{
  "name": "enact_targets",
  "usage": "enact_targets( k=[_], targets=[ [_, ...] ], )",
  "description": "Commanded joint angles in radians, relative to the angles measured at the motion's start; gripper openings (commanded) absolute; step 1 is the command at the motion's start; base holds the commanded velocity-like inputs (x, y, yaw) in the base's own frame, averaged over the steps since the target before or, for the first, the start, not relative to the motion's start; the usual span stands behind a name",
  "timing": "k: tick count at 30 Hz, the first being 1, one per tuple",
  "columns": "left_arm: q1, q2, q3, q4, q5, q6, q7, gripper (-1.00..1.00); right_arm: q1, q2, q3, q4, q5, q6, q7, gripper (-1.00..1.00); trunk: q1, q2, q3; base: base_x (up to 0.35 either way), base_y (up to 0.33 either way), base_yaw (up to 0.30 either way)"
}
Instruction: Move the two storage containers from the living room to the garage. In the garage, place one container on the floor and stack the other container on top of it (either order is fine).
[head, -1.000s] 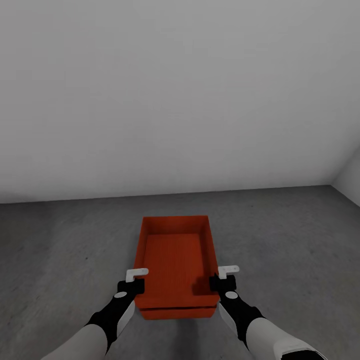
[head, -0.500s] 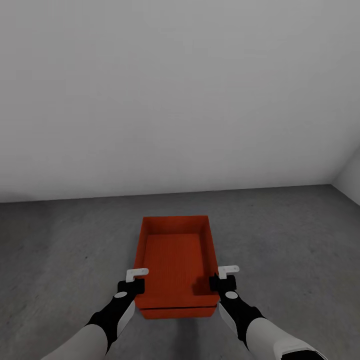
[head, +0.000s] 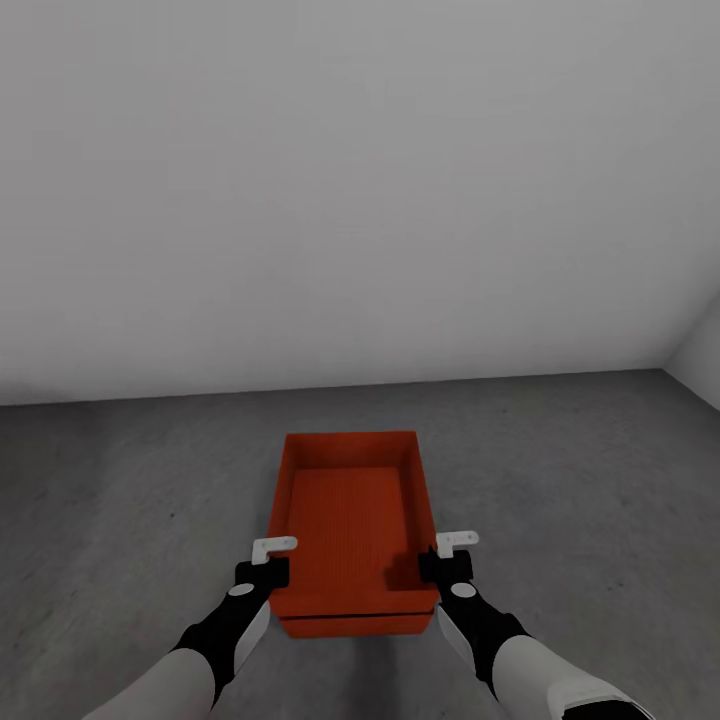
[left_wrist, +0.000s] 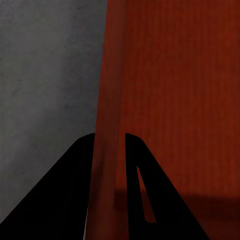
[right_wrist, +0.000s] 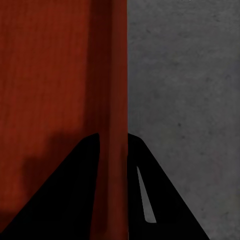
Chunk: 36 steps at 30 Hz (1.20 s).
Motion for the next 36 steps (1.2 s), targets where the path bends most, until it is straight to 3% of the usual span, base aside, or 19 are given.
enact_targets(
  k=[1,15,16,17,36],
  targets=[
    [0.0,0.0,0.009,0.003,0.003,-0.001,0.057,-1.0,-0.001,-0.001,-0.022,-0.006,0.017,-0.003,-0.014,-1.0,0.0,0.0,-0.001,0.0,0.0,0.0],
    [0.0,0.001,0.007,0.002,-0.002,-0.001,0.056,-1.0,-0.001,-0.001,-0.021,-0.004,0.026,-0.003,-0.011,-1.0,0.0,0.0,-0.001,0.0,0.0,0.0],
    [0.0,0.001,0.007,0.002,-0.002,-0.001,0.056,-1.0,-0.001,-0.001,-0.021,-0.004,0.025,-0.003,-0.011,1.0,0.0,0.0,-0.001,0.0,0.0,0.0],
    [0.0,0.001,0.007,0.003,-0.002,-0.001,0.056,1.0,-0.001,-0.001,-0.021,-0.004,0.024,-0.002,-0.011,1.0,0.0,0.0,-0.001,0.0,0.0,0.0],
    [0.0,0.0,0.007,0.002,0.0,-0.001,0.056,1.0,-0.001,-0.001,-0.019,-0.004,0.025,-0.003,-0.011,1.0,0.0,0.0,-0.001,0.0,0.0,0.0]
  ],
)
